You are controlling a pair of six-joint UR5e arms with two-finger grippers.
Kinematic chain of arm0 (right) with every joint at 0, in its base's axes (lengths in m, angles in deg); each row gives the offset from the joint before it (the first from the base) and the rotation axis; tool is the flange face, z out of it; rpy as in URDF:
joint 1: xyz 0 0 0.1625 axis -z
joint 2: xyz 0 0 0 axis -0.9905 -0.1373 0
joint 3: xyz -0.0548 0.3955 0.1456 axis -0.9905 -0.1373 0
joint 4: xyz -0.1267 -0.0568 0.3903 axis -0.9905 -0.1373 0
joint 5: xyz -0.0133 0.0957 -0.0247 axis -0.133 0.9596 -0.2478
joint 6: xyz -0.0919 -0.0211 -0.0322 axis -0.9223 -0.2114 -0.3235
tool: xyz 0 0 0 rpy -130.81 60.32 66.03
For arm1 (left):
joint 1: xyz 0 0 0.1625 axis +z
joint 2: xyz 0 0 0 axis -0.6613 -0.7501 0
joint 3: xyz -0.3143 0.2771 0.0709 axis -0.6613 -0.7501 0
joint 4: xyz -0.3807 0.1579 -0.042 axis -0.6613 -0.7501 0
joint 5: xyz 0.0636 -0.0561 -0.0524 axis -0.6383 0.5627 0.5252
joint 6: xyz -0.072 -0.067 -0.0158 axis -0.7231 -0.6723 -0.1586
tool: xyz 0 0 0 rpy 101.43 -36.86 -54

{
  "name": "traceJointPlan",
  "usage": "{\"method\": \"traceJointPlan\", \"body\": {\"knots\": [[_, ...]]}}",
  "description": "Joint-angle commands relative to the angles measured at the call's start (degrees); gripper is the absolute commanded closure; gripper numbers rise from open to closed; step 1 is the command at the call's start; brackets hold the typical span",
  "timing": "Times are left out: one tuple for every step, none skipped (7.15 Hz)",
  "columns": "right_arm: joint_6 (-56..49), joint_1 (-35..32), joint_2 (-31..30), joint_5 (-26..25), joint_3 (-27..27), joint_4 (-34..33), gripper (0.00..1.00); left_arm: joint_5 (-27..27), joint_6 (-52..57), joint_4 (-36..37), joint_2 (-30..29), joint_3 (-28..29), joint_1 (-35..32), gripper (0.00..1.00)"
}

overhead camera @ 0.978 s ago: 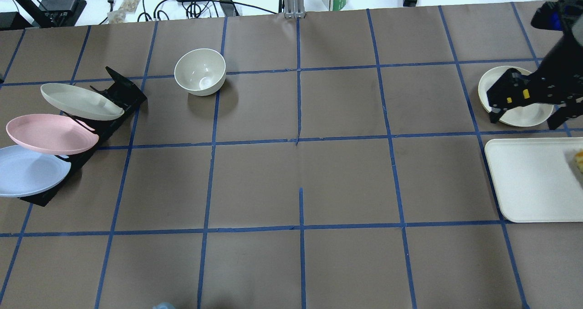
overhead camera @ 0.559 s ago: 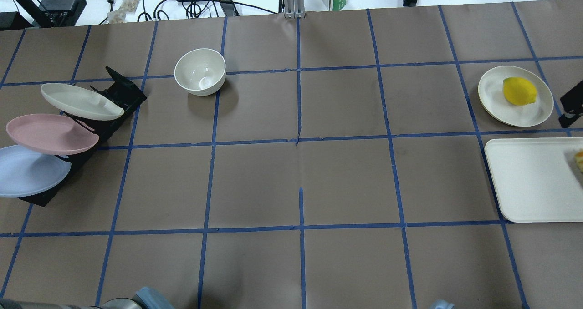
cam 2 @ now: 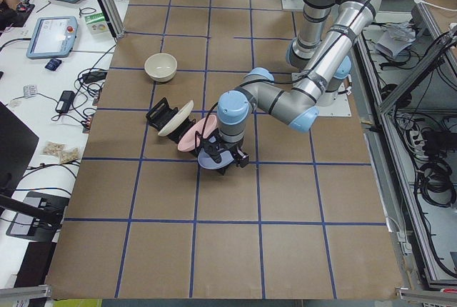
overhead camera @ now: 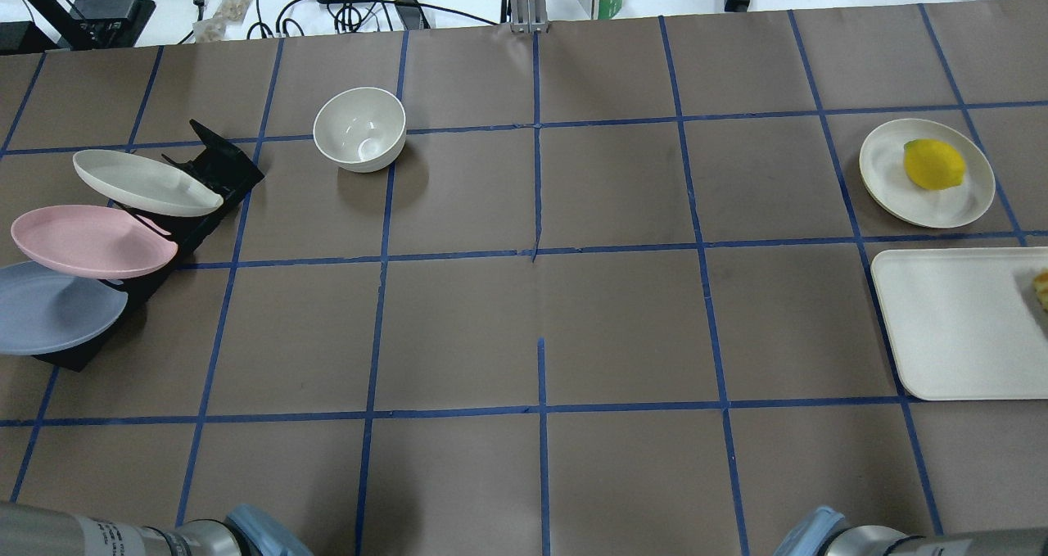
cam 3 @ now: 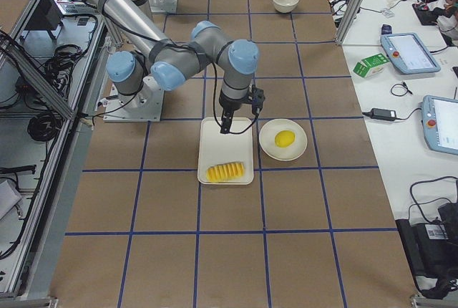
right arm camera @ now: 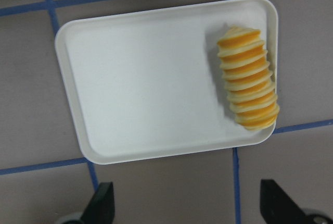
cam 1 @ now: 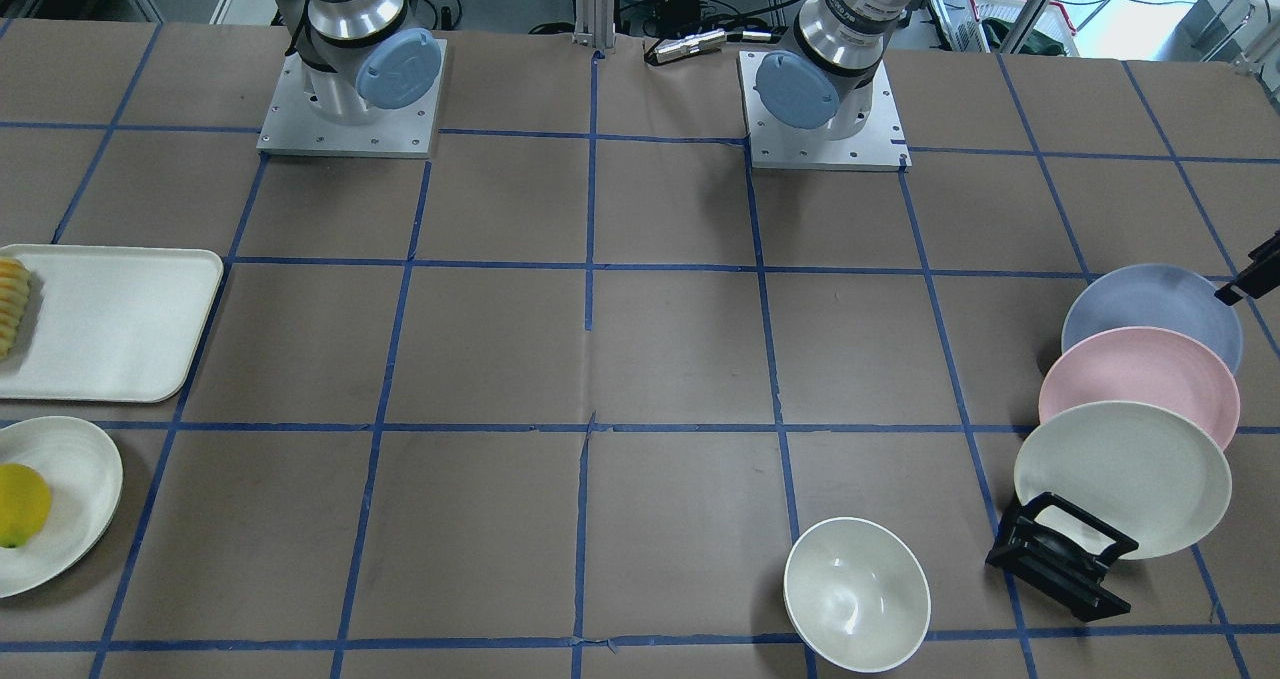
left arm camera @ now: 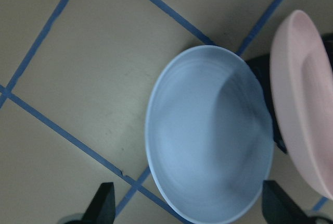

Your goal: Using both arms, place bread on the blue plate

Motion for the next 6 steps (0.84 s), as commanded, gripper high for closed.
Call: {"method": "traceJointPlan", "body": {"knots": [[-6.7, 0.9, 6.5, -0.1, -0.1, -6.8, 0.0, 0.0, -0.2, 0.3, -1.4, -0.1, 0.2, 0.22], [-7.1, 1.0, 8.4, -0.1, 0.0, -7.4, 0.0, 0.2, -0.3, 0.4, -1.9, 0.0, 0.2, 0.34], [-7.2, 1.0, 11.2, -0.8, 0.0, -8.2, 0.0, 0.1, -0.1, 0.3, -2.6, 0.5, 0.2, 0.49], [-7.3, 1.0, 13.3, -2.1, 0.0, -9.5, 0.0, 0.3, -0.1, 0.2, -2.9, 0.8, 0.2, 0.71], [-7.3, 1.0, 14.9, -2.1, 0.0, -9.7, 0.0, 0.6, -0.2, 0.1, -3.0, 0.9, 0.2, 0.83], [-7.3, 1.0, 17.0, -2.3, 0.0, -9.8, 0.0, 0.7, -0.1, 0.0, -3.1, 0.9, 0.2, 0.95]]}}
